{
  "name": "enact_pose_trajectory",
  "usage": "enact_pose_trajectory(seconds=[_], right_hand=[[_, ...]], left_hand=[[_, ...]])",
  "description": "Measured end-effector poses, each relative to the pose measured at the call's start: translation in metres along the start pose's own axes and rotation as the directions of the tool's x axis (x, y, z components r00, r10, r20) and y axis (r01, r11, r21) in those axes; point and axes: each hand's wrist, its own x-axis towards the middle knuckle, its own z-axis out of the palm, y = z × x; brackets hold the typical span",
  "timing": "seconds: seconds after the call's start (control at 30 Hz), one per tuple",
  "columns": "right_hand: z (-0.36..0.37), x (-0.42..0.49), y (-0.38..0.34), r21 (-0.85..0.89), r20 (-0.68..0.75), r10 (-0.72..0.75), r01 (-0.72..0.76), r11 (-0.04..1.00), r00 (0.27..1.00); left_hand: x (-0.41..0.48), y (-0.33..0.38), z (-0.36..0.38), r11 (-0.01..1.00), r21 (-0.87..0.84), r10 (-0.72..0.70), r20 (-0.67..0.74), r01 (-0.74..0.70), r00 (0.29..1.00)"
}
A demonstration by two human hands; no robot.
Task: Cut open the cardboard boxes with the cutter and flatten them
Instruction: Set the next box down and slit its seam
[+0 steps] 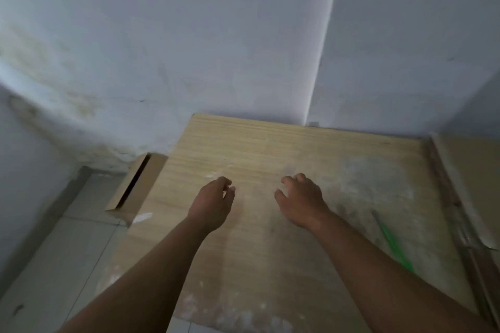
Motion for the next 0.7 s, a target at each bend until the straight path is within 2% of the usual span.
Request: enact_pose_trajectory(seconds=[0.17,0.4,0.53,0.7], right_hand=[[0.023,0.029,-0.067,-0.038,0.072,-0.108,0.111,0.993,0.992],[0.072,0.035,-0.186,-0.042,0.135,-0.283,0.291,0.956,0.95],[0.111,0.033,-0.262,-0.059,0.152,-0.321,0.333,0.941,0.935],[0.159,0.036,-0.357,-0.074,0.159,-0.246,0.26,0.963,0.956]], left_hand=[[-0.015,-0.064,-0.033,0.988,-0.077,-0.141,-0.073,0.135,0.987],[-0.058,-0.158,-0.088,0.938,-0.167,-0.332,-0.186,0.303,0.925],[-0.065,-0.225,-0.126,0.943,-0.156,-0.322,-0.198,0.294,0.926],[-0.066,-0.328,-0.189,0.951,-0.117,-0.3,-0.14,0.285,0.943]])
